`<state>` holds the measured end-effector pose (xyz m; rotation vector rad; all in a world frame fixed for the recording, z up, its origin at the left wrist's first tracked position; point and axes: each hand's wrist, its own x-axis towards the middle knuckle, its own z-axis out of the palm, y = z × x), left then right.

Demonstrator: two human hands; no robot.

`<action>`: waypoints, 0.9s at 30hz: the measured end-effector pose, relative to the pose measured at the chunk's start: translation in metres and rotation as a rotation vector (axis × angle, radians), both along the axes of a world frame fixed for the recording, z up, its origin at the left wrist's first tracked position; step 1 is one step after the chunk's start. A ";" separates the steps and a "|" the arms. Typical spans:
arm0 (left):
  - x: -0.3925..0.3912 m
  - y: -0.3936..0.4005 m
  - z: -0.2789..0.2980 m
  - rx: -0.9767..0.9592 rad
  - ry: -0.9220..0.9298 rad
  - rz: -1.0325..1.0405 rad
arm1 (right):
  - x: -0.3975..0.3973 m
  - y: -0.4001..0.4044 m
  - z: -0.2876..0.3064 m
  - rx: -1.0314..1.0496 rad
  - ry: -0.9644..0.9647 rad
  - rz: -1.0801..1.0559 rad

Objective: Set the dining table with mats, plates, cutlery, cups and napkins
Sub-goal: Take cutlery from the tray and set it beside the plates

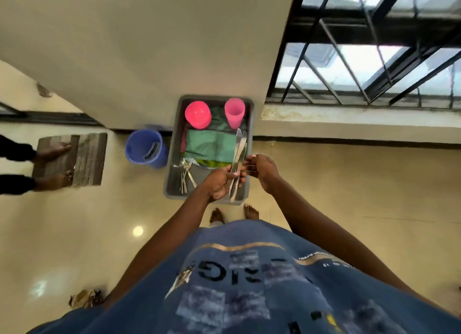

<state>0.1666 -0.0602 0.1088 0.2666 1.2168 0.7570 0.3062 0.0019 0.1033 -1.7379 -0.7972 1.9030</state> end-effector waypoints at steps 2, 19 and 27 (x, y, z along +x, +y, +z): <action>0.001 0.013 0.012 0.020 0.063 -0.050 | 0.004 0.001 0.012 0.023 0.058 -0.075; 0.030 -0.010 0.065 0.343 0.207 -0.843 | 0.011 -0.134 0.037 0.208 -0.036 -0.915; 0.074 -0.113 0.067 0.369 -0.046 -1.269 | 0.015 -0.287 0.056 0.276 -0.073 -1.344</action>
